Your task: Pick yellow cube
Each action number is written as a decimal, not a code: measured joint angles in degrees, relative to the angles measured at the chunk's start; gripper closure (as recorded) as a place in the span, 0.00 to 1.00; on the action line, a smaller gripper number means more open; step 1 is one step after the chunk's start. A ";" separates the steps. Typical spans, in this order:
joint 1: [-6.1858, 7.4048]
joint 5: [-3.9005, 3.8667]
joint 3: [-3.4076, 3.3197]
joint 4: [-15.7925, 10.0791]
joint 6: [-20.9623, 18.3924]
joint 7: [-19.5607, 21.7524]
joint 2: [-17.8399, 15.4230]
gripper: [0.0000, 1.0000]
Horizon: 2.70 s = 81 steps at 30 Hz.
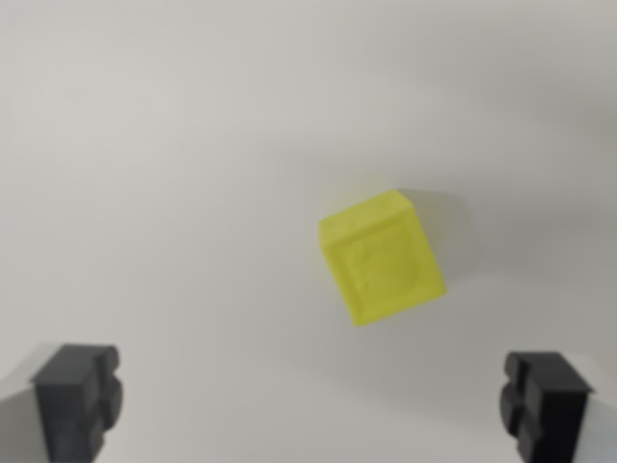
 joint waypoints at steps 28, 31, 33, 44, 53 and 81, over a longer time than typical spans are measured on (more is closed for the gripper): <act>-2.08 0.66 0.02 -0.82 6.95 -13.19 7.30 0.00; -2.30 0.72 0.02 -0.77 7.66 -14.56 8.17 0.00; -2.45 0.76 0.03 -0.74 8.11 -15.50 8.76 0.00; -3.21 0.93 0.04 -0.34 10.45 -20.31 11.93 0.00; -3.85 1.04 0.05 0.27 12.35 -24.35 14.77 0.00; -4.06 1.95 0.00 2.51 17.55 -27.16 22.43 0.00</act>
